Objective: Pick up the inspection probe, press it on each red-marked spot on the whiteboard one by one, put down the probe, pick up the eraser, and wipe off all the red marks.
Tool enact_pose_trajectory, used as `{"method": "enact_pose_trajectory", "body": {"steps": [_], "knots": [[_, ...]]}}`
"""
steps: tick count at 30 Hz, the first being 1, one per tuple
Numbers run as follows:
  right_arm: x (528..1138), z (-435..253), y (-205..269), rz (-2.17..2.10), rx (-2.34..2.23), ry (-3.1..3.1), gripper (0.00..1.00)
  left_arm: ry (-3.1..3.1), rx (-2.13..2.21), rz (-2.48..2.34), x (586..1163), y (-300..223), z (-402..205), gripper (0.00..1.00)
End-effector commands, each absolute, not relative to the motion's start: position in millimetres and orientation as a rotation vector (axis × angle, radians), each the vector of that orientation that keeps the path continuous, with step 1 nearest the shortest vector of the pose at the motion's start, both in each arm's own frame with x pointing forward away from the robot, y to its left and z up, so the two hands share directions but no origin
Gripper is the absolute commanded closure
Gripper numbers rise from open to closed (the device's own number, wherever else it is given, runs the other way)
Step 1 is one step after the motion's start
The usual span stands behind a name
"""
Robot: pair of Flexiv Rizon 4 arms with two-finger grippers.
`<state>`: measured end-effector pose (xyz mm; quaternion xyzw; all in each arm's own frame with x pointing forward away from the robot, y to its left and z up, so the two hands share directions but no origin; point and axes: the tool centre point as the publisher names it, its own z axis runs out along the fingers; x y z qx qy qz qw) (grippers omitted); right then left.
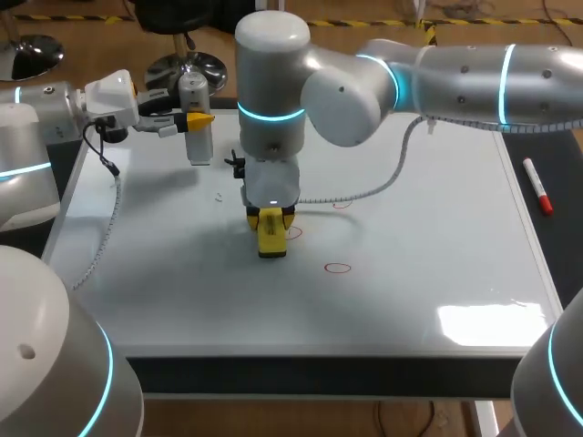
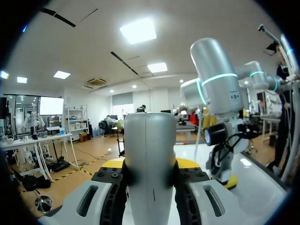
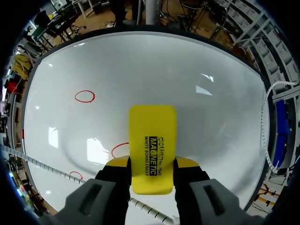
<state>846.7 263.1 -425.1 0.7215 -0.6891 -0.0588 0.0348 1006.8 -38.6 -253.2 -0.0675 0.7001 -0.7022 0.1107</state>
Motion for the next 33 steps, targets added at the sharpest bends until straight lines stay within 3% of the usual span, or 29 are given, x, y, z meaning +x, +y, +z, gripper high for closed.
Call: {"method": "enact_pose_trajectory", "body": {"steps": [1,33], "knots": [[848.9,-429.2,265.7,-0.17,2.217,-2.113,1.0,2.055,-0.197,-2.062,1006.7,-38.8,-252.5,1.0],[853.6,-458.4,220.7,-0.138,2.127,-2.188,1.0,2.055,-0.197,-2.062,1006.7,-38.8,-252.5,1.0]]}}
